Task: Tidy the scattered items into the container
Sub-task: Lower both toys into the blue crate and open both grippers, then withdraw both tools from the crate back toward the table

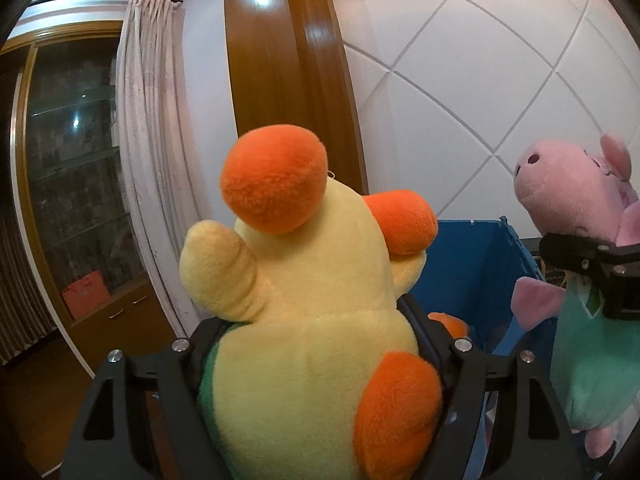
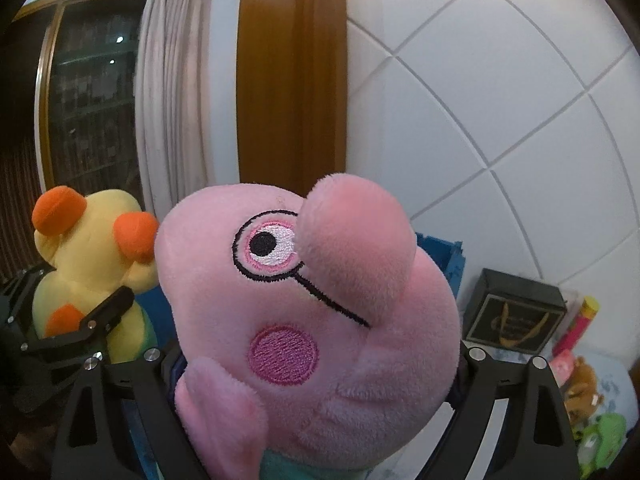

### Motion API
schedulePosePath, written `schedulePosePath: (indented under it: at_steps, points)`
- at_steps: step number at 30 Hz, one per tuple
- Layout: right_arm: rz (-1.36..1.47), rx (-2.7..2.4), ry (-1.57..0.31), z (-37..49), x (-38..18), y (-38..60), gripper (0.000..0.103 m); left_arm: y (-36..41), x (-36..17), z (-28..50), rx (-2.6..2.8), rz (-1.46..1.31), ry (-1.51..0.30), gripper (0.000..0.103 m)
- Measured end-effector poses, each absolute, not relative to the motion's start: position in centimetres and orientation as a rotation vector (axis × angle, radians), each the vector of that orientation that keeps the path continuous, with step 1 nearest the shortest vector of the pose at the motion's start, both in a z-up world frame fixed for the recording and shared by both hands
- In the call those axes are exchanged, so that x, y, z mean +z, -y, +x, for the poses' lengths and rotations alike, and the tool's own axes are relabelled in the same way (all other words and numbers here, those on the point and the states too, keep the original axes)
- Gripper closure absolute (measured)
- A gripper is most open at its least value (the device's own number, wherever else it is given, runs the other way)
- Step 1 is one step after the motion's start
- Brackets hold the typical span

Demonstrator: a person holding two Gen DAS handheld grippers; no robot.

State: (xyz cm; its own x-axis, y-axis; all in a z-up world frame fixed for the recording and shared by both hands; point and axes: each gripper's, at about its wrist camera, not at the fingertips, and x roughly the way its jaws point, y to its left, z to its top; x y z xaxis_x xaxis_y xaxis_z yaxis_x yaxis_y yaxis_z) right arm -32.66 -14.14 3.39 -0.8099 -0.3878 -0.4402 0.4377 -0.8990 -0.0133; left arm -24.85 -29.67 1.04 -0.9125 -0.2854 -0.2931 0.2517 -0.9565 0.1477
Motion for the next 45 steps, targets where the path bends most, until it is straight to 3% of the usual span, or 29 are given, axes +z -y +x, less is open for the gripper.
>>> schedulePosePath:
  at_steps: [11,16,18,45]
  points:
    - [0.667,-2.682,-0.148,-35.2,3.0,14.4,0.01,31.2,0.6,-26.5,-2.826,0.519,0.171,0.025]
    - [0.688,-2.67,-0.166,-36.0,4.0,15.5,0.005,31.3,1.2,-26.4,-2.849,0.489,0.161,0.019]
    - [0.691,-2.671,-0.188,-36.0,4.2,16.1,0.003,31.5,1.8,-26.1,-2.845,0.452,0.157,0.0]
    - [0.582,-2.697,-0.206,-31.0,4.7,15.2,0.001,31.3,3.1,-22.5,-2.905,0.374,0.123,0.0]
